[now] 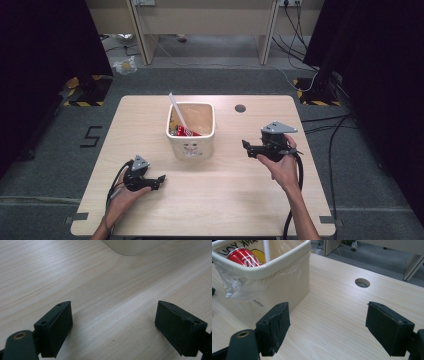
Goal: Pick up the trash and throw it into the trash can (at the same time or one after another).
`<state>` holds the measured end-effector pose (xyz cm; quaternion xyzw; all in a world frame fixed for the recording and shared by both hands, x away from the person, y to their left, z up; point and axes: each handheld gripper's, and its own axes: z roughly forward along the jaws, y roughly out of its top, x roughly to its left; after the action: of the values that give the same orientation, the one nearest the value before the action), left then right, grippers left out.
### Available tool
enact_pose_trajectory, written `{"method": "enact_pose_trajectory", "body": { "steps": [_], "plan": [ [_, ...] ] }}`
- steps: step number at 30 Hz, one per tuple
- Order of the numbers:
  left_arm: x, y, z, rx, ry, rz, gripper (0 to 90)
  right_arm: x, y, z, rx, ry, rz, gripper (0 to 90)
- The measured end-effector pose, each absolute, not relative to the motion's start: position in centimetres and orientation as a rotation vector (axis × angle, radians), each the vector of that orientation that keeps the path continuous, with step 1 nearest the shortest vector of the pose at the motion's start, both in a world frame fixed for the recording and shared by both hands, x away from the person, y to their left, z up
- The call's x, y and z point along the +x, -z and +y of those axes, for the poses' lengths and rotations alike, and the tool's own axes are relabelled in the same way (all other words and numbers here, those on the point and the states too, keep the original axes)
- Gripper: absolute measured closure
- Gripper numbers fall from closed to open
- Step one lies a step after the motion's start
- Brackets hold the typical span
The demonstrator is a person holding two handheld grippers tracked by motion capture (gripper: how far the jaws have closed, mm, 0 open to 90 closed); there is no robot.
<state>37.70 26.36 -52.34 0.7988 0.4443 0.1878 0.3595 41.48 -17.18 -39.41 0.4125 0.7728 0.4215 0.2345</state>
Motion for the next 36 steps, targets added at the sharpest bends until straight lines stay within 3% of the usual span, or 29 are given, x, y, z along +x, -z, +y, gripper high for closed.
{"method": "enact_pose_trajectory", "body": {
  "steps": [36],
  "plan": [
    [37.7, 52.3, 26.3, 2.06, -0.485, 1.146, 13.6, 39.2, 43.4, -18.6, 1.163, -1.06, 2.162, 19.4]
  ]
}}
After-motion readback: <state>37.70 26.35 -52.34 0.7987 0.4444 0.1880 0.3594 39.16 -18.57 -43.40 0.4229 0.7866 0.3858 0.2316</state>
